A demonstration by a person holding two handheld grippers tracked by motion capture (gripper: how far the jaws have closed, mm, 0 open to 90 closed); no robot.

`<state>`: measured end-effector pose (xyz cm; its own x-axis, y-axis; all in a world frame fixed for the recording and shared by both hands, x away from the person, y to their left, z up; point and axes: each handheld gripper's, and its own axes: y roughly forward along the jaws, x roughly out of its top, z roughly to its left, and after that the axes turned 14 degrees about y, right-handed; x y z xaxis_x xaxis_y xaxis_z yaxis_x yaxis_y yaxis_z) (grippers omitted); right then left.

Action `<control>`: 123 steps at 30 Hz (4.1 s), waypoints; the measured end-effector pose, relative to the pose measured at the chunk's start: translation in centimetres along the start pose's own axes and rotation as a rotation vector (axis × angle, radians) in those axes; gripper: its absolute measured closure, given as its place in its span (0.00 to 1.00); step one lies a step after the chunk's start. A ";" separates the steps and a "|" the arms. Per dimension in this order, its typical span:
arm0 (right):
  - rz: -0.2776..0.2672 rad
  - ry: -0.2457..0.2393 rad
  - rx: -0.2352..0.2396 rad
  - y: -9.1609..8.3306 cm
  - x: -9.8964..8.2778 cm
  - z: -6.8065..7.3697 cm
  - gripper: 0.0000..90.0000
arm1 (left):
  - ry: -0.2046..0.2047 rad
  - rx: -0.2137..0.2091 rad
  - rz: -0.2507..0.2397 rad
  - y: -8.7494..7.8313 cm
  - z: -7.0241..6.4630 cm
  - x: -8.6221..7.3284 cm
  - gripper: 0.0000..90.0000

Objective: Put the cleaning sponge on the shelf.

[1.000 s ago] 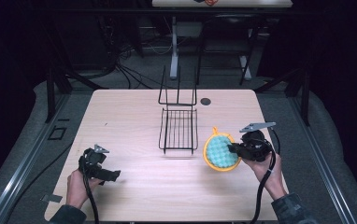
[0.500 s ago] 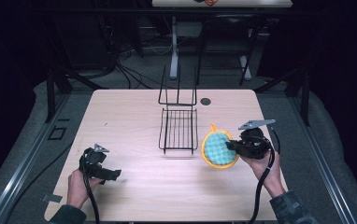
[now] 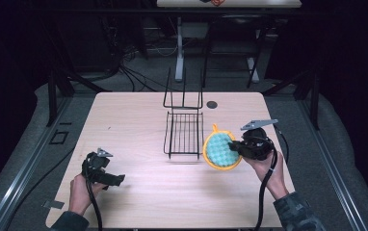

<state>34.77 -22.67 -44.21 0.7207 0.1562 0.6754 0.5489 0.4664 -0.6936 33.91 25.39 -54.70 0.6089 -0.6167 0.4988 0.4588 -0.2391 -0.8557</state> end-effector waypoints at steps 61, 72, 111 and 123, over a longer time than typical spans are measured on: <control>-0.012 -0.034 0.054 5.0 4.0 3.5 0.96 | -0.002 0.021 -0.005 -0.3 0.1 -0.1 0.00; -0.012 -0.029 0.062 6.2 4.3 4.1 0.96 | -0.003 0.021 -0.006 -0.3 0.0 -0.1 0.00; -0.060 0.189 0.007 13.3 4.0 3.9 0.95 | 0.007 0.011 -0.001 -0.2 0.0 0.0 0.00; -0.069 0.244 -0.009 14.9 3.8 4.1 0.95 | 0.008 0.007 0.004 -0.2 0.0 -0.1 0.00</control>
<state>43.98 -11.52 -50.96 0.7615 -0.0915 0.6417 0.6037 0.4606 -0.6507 33.79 25.51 -54.61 0.6058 -0.6236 0.4941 0.4609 -0.2311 -0.8568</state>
